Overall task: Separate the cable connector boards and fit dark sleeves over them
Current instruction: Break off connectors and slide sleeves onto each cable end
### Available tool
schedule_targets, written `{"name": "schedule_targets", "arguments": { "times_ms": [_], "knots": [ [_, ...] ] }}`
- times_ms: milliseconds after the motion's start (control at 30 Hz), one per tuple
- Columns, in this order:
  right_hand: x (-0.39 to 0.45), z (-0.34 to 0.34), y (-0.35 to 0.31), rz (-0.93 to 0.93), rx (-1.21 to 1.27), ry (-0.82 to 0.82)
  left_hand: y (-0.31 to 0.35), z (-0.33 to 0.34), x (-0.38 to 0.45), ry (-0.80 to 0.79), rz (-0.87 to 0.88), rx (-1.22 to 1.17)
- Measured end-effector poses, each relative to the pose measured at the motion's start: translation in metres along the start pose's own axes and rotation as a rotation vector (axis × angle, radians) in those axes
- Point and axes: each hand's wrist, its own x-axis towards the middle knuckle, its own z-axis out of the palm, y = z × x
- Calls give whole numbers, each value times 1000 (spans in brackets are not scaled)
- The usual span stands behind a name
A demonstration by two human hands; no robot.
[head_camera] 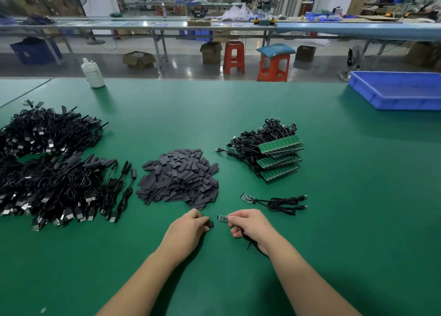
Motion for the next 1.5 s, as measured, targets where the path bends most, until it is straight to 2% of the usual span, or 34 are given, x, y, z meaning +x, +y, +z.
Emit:
{"name": "schedule_targets", "arguments": {
  "times_ms": [167, 300, 500, 733, 1233, 1500],
  "knots": [
    [1, -1, 0, 6, 19, -5, 10, -7, 3, 129, -63, -357],
    [1, -3, 1, 14, 40, -9, 13, -7, 3, 144, -88, -433],
    [0, -4, -1, 13, 51, -21, 19, -6, 3, 169, -16, -339],
    [-1, -5, -1, 16, 79, -7, 16, -8, 4, 254, -30, -324],
    [-4, -4, -3, 2, 59, -34, 17, -6, 3, 205, -46, -317],
    [-4, -6, -4, 6, 34, -40, 14, -10, 5, 170, 73, -228]
  ]
}}
